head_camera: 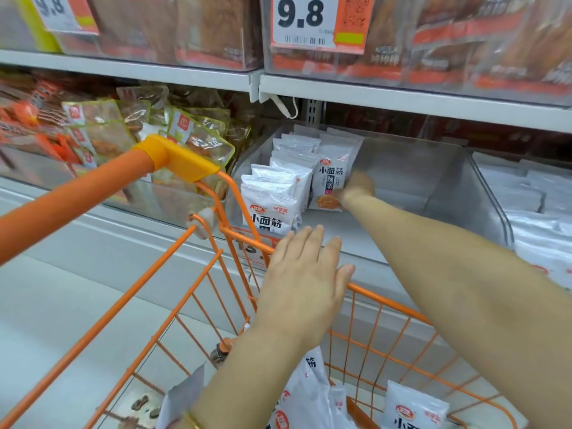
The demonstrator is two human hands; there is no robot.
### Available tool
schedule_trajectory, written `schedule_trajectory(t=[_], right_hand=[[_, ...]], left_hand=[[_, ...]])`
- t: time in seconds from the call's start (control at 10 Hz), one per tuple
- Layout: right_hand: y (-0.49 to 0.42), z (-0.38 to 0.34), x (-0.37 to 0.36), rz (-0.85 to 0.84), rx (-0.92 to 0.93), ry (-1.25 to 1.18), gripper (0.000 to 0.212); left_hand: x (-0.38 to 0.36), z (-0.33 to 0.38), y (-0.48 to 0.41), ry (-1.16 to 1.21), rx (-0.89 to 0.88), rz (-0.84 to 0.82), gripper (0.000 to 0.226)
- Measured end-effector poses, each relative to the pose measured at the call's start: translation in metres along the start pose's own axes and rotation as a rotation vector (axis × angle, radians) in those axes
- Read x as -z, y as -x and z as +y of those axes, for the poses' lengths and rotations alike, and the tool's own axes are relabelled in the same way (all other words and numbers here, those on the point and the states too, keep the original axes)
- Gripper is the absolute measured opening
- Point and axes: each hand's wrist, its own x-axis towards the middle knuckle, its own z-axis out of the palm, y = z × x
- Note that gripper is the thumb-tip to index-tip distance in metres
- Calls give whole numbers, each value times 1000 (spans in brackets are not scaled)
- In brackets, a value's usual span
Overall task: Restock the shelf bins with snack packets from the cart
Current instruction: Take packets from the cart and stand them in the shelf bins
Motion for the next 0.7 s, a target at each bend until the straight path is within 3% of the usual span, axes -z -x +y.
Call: schedule_trajectory(t=[0.2, 0.3, 0.4, 0.5, 0.6, 0.7], right_hand=[[3, 1, 7, -52, -46, 26, 48], [26, -3, 34, -62, 1, 15, 36], [79, -11, 73, -35, 146, -191, 18], [168, -10, 116, -191, 289, -391, 8], [242, 6, 123, -611, 314, -172, 21], [277, 18, 98, -952, 310, 81, 41]], left_hand=[[0, -2, -2, 25, -7, 5, 49], [-1, -3, -2, 46, -19, 24, 49], [1, -3, -2, 68, -31, 17, 51], [10, -2, -2, 147, -24, -66, 63], [15, -1, -1, 163, -32, -98, 81], [18, 1, 1, 151, -13, -104, 82]])
